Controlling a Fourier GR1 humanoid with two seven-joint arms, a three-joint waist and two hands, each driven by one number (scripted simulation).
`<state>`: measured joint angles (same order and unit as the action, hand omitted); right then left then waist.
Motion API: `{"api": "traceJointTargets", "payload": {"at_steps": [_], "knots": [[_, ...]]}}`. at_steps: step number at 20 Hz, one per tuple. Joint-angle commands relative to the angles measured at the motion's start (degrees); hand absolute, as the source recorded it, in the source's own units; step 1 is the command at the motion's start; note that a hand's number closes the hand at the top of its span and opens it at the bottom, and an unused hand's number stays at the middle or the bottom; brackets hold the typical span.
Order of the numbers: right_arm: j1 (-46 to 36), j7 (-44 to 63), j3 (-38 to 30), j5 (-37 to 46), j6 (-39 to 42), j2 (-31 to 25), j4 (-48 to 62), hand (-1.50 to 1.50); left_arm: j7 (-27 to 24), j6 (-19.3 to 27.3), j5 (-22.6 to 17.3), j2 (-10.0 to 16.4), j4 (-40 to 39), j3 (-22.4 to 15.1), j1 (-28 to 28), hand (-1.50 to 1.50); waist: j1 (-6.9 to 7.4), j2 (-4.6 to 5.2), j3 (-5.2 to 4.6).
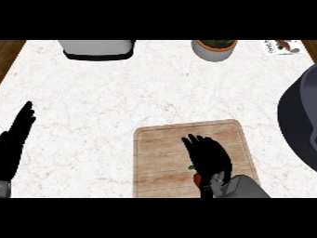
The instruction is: Pick the bell pepper from the cutting board and place it in the pot
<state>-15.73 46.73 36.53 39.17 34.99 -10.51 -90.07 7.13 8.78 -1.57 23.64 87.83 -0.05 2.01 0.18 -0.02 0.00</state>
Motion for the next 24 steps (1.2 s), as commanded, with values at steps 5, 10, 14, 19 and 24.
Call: {"api": "traceJointTargets", "payload": {"at_steps": [5,10,14,19,24], "knots": [[2.1,-4.4,-0.9,6.4,-1.3,2.6,5.9,-1.50,2.1,-2.6,2.2,-2.4,3.2,2.2,0.9,0.00,0.04,0.00,0.01],[-1.0,-11.1,-0.1,8.6,-0.7,3.2,10.0,1.50,-1.1,-3.6,3.3,-3.0,-0.4,4.0,0.1,0.00,0.14,0.04,0.01],[2.6,-15.5,-1.9,9.1,1.0,-1.8,3.3,1.50,-1.5,-4.9,3.7,-3.9,-2.6,4.8,-1.7,0.00,-0.15,-0.01,0.00],[5.7,-10.9,-1.1,11.7,1.9,3.0,0.1,1.50,1.3,-8.0,2.6,-2.5,1.6,7.7,-0.3,0.00,-0.13,-0.05,0.00],[0.5,-8.7,-12.1,12.5,-4.5,4.6,6.5,1.50,-1.0,-7.1,4.1,-3.5,-0.5,7.5,-0.2,0.00,0.00,0.09,0.01]]}}
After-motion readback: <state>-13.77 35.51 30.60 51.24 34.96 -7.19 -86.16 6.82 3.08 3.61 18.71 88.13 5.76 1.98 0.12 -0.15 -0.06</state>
